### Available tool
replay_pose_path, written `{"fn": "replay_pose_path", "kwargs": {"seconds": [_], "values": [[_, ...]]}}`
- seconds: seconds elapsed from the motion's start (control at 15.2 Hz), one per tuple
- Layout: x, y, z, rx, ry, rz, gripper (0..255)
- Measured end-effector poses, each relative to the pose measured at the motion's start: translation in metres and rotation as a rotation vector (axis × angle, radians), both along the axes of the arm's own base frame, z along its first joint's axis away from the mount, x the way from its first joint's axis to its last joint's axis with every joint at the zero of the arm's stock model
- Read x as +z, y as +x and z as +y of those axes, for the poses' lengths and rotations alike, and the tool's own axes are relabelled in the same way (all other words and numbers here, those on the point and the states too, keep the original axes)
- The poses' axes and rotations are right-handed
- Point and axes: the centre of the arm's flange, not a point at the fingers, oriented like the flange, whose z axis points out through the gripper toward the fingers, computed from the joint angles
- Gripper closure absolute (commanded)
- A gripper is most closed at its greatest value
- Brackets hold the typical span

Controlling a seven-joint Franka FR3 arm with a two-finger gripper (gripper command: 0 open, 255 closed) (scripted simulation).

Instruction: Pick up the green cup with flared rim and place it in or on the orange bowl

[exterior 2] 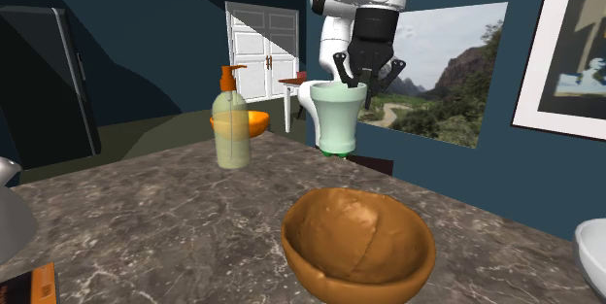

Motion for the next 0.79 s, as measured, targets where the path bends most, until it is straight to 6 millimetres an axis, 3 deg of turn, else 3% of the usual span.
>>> {"fn": "replay_pose_path", "kwargs": {"seconds": [0.79], "values": [[0.065,0.000,0.001,0.000,0.000,0.000,255]]}}
